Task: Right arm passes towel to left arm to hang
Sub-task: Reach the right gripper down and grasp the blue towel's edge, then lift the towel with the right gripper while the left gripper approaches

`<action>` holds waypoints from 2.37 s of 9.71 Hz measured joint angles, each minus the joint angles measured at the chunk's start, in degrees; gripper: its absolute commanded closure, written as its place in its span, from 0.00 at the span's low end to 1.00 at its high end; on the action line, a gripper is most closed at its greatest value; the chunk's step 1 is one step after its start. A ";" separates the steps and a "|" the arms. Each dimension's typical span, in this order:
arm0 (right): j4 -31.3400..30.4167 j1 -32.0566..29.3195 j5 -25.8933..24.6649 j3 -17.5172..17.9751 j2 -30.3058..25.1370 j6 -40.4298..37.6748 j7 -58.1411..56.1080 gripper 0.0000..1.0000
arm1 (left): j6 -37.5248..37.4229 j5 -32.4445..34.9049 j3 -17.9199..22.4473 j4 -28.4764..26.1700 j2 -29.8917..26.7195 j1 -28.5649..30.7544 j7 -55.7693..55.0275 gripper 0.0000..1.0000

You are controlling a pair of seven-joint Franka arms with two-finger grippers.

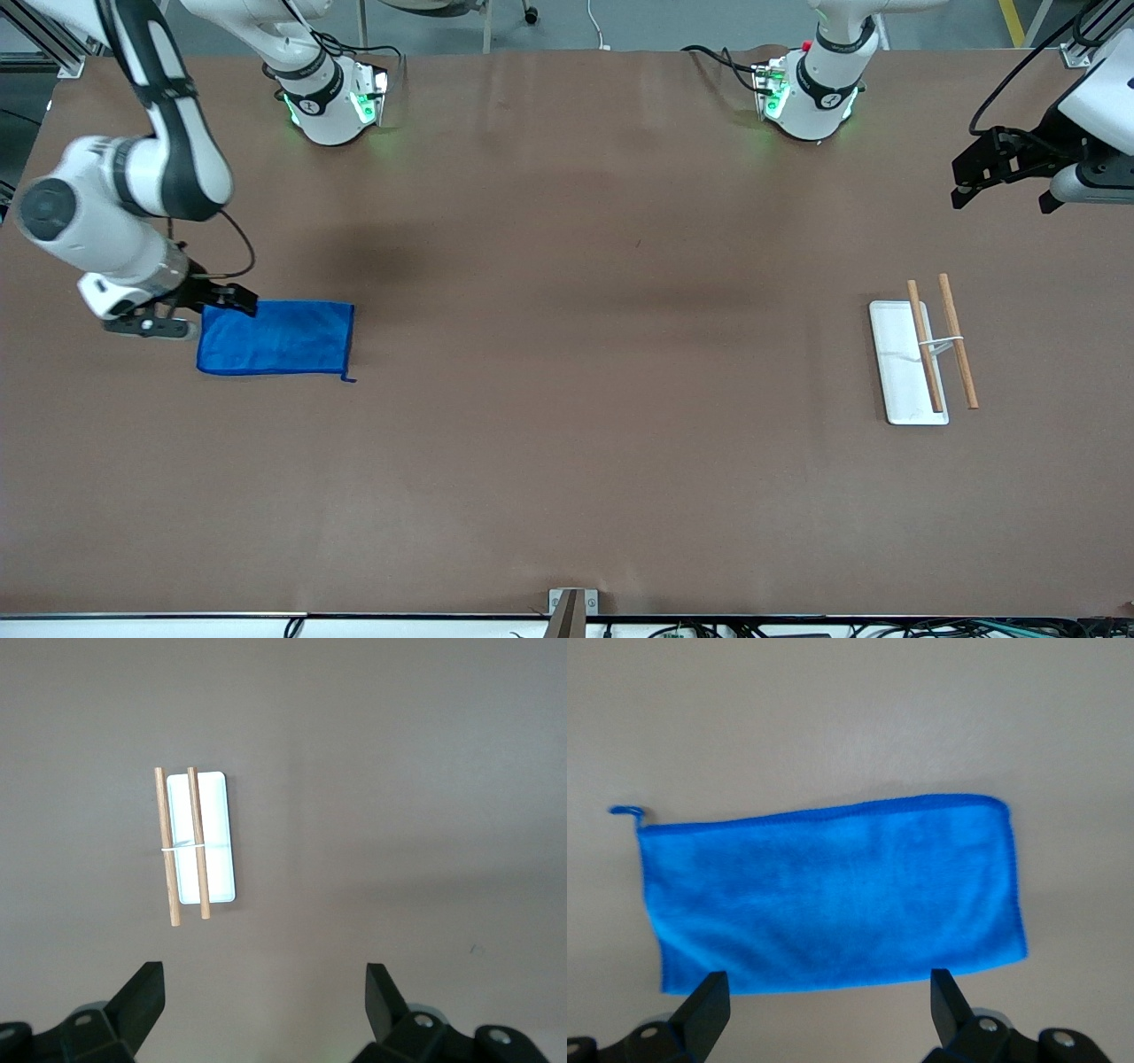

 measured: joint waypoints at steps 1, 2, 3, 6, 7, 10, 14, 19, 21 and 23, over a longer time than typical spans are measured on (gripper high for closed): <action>-2.07 -0.02 -0.01 -0.03 3.30 6.28 -0.82 0.01 | -0.06 0.00 -0.01 0.07 0.02 0.00 0.00 0.00; -3.20 -0.05 -0.04 -0.05 6.46 10.95 -2.10 0.02 | -0.13 0.00 -0.02 0.13 0.04 0.00 0.00 0.00; -3.55 -0.12 -0.04 -0.07 9.13 13.61 -3.51 0.08 | -0.18 0.00 -0.02 0.15 0.05 0.00 0.00 0.00; -3.58 -0.49 -0.04 -0.14 11.87 16.01 -4.80 0.33 | -0.20 0.00 -0.02 0.29 0.22 0.00 0.02 0.00; -3.61 -0.49 -0.04 -0.14 12.51 17.07 -4.80 0.62 | -0.20 0.00 -0.02 0.49 0.36 0.00 0.02 0.00; -3.52 -0.62 0.04 -0.37 12.77 17.67 -4.53 1.00 | -0.20 0.00 -0.02 0.59 0.67 0.00 0.02 0.00; 1.00 -0.54 0.07 2.04 10.66 3.54 0.59 1.00 | -0.20 0.00 -0.02 0.66 0.82 0.00 0.02 0.00; 19.48 -0.32 0.22 6.75 3.19 -25.67 3.28 1.00 | -0.20 -0.01 -0.04 0.74 0.83 0.00 0.03 0.00; 22.32 -0.16 0.76 13.50 2.37 -26.55 8.63 1.00 | -0.11 -5.10 -0.13 0.43 1.36 -0.04 0.19 0.00; 24.03 0.56 8.55 19.19 2.27 -23.93 10.79 1.00 | 3.89 -14.95 -0.63 -1.04 5.99 -0.44 1.59 0.00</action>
